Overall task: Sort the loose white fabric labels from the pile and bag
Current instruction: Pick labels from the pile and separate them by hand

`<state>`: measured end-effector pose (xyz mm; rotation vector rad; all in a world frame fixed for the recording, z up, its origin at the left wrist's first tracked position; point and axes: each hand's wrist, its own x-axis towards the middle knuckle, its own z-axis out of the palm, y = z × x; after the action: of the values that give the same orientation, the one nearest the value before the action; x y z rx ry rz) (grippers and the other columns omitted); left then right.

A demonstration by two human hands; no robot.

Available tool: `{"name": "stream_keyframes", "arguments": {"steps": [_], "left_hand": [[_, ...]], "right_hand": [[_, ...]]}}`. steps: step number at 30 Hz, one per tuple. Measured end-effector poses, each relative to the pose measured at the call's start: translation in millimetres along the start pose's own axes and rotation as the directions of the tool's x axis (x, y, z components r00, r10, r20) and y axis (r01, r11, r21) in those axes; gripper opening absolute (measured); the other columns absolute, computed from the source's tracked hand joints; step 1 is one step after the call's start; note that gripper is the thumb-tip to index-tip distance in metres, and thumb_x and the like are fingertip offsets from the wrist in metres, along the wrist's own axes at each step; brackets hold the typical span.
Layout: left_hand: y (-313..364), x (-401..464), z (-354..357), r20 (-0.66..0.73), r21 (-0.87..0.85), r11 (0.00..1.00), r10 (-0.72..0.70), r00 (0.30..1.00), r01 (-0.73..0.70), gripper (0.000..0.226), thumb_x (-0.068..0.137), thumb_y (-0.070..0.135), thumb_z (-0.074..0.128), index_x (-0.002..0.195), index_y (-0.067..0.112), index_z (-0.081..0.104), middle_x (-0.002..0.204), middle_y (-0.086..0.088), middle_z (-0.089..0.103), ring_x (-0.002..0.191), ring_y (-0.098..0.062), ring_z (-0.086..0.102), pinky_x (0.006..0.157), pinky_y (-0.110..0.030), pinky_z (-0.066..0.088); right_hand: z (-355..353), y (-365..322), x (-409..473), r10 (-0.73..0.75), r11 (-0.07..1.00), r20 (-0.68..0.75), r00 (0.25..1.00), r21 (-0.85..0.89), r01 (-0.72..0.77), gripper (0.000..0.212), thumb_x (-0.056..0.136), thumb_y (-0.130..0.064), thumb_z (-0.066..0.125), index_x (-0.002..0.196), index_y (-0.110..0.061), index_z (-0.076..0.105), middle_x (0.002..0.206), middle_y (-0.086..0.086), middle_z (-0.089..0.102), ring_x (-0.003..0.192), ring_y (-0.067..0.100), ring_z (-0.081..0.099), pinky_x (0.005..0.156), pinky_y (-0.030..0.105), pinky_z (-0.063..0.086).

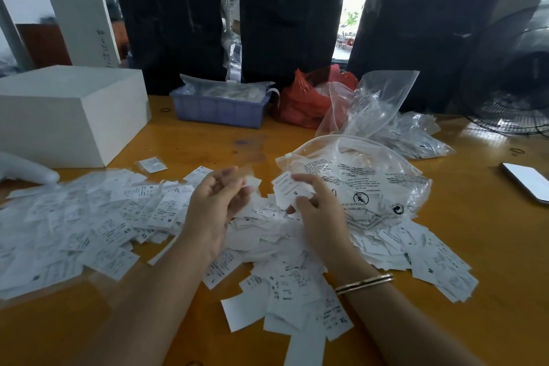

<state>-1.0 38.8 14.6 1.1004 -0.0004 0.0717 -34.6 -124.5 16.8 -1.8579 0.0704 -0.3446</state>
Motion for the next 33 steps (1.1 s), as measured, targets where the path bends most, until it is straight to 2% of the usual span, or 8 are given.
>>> {"name": "stream_keyframes", "arguments": {"steps": [4,8,14,18,22,24,28,33], "left_hand": [[1.6,-0.9,2.0,0.08,-0.161,0.987,-0.003,0.997,0.016,0.027,0.09,-0.009,0.05,0.105,0.011,0.06,0.081,-0.004,0.073,0.084,-0.017,0.072,0.065,-0.02,0.056],[0.3,-3.6,5.1,0.099,-0.141,0.99,0.026,0.995,-0.012,0.027,0.088,-0.008,0.053,0.105,0.011,0.06,0.081,-0.001,0.074,0.089,-0.018,0.072,0.067,-0.019,0.055],[-0.2,-7.4,5.9,0.191,-0.019,1.0,-0.006,0.982,0.01,0.026,0.087,-0.005,0.056,0.106,0.012,0.062,0.079,0.003,0.072,0.088,-0.016,0.071,0.07,-0.02,0.054],[-0.7,-13.7,10.2,0.315,0.163,0.984,-0.117,0.942,0.067,0.032,0.08,0.021,0.069,0.111,0.019,0.063,0.091,0.005,0.073,0.083,-0.012,0.07,0.071,-0.021,0.053],[-5.1,-17.5,15.4,0.249,0.383,0.924,-0.103,0.963,0.0,0.022,0.081,0.033,0.069,0.1,0.022,0.071,0.089,0.005,0.074,0.077,-0.004,0.068,0.065,-0.016,0.051],[-7.1,-17.1,15.1,0.198,0.36,0.933,-0.098,0.975,0.021,0.021,0.08,0.033,0.069,0.096,0.018,0.071,0.087,0.003,0.074,0.075,-0.005,0.069,0.063,-0.016,0.051],[-6.0,-16.1,16.7,0.108,0.21,0.974,-0.11,0.988,0.085,0.025,0.07,0.034,0.069,0.087,0.016,0.07,0.081,0.002,0.074,0.068,-0.005,0.068,0.058,-0.016,0.051],[-3.4,-14.2,14.8,0.031,0.141,0.988,-0.066,0.997,0.061,0.02,0.065,0.041,0.069,0.067,0.022,0.075,0.074,0.002,0.073,0.063,-0.005,0.066,0.057,-0.018,0.051]], "right_hand": [[10.7,-3.3,-4.1,-0.006,0.988,0.174,0.985,-0.15,0.032,0.032,0.092,-0.008,0.048,0.093,-0.026,0.075,0.079,-0.013,0.064,0.044,-0.003,0.045,0.045,0.012,0.034],[16.8,-9.6,-10.9,-0.12,0.979,0.324,0.938,-0.117,0.166,0.014,0.089,-0.036,0.061,0.081,-0.035,0.073,0.068,-0.021,0.063,0.06,-0.008,0.053,0.057,0.01,0.037],[8.8,-9.4,-4.9,-0.022,0.988,0.099,0.995,0.153,0.006,0.016,0.088,-0.024,0.064,0.075,-0.026,0.074,0.062,-0.008,0.063,0.04,-0.002,0.04,0.041,0.011,0.03],[1.3,-7.2,-3.0,-0.067,0.994,0.091,0.994,0.097,0.058,0.017,0.085,-0.026,0.067,0.068,-0.025,0.068,0.046,-0.013,0.054,0.039,-0.001,0.038,0.041,0.012,0.03],[2.7,-5.4,-1.1,-0.188,0.981,0.086,0.978,-0.035,0.192,0.019,0.083,-0.031,0.068,0.064,-0.03,0.066,0.058,-0.002,0.061,0.051,0.005,0.045,0.052,0.025,0.037],[2.3,-5.9,-2.7,-0.199,0.979,0.098,0.975,-0.03,0.203,0.019,0.084,-0.031,0.067,0.065,-0.03,0.068,0.063,0.007,0.063,0.054,0.009,0.048,0.053,0.029,0.039],[-8.0,-9.1,-3.0,-0.155,0.964,0.088,0.984,0.231,0.132,0.023,0.088,-0.017,0.06,0.074,-0.03,0.073,0.071,0.011,0.062,0.051,0.005,0.043,0.047,0.017,0.032],[-17.4,-7.2,1.7,-0.199,0.979,-0.07,0.978,0.04,0.202,0.025,0.092,-0.009,0.058,0.109,-0.025,0.068,0.074,-0.001,0.069,0.041,0.003,0.034,0.038,0.013,0.028]]}}
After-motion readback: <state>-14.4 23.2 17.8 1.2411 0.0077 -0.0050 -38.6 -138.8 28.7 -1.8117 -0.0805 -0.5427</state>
